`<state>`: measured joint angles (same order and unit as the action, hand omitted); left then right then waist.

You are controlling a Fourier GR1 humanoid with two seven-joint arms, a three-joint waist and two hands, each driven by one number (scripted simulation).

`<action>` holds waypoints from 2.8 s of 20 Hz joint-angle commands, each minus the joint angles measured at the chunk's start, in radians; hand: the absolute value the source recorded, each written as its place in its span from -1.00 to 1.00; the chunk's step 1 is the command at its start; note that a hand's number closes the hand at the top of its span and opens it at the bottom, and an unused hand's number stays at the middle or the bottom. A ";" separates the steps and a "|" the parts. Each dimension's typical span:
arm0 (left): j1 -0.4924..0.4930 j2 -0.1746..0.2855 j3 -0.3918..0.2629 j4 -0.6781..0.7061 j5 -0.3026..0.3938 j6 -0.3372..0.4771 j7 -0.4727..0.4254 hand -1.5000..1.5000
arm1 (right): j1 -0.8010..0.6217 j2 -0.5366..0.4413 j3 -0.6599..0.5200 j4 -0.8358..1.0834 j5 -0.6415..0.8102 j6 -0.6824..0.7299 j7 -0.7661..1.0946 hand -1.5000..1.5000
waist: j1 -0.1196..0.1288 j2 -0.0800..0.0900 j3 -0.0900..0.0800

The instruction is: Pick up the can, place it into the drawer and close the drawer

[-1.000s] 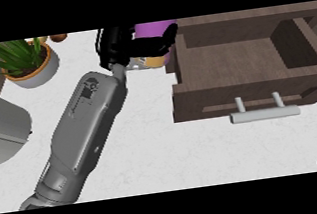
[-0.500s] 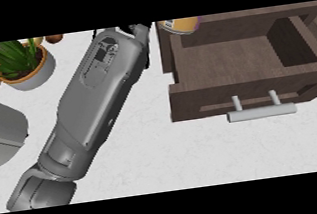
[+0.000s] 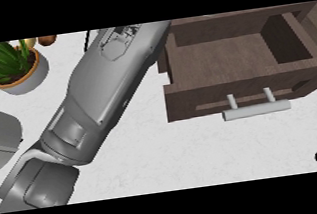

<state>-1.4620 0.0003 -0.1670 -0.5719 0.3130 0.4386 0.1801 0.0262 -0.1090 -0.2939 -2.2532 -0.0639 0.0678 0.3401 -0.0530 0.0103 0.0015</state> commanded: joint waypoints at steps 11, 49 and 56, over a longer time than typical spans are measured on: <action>-0.126 0.000 -0.139 0.196 0.135 0.132 -0.061 -1.00 | -0.046 -0.028 0.006 -0.002 -0.017 0.012 0.021 -1.00 | -0.049 0.011 0.002; -0.204 0.016 -0.128 0.298 0.278 0.168 -0.167 -1.00 | -0.459 -0.201 0.410 0.677 0.861 -0.099 -0.282 -1.00 | 0.048 0.007 0.000; -0.186 0.045 -0.109 0.262 0.267 0.179 -0.146 -1.00 | -0.579 -0.123 0.447 0.998 1.008 -0.250 -0.333 -1.00 | 0.074 -0.002 -0.001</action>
<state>-1.6339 0.0278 -0.2811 -0.2934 0.5904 0.6012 0.0069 -0.4775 -0.2663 0.1338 -1.4137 0.8737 -0.1247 0.0217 0.0049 0.0139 0.0010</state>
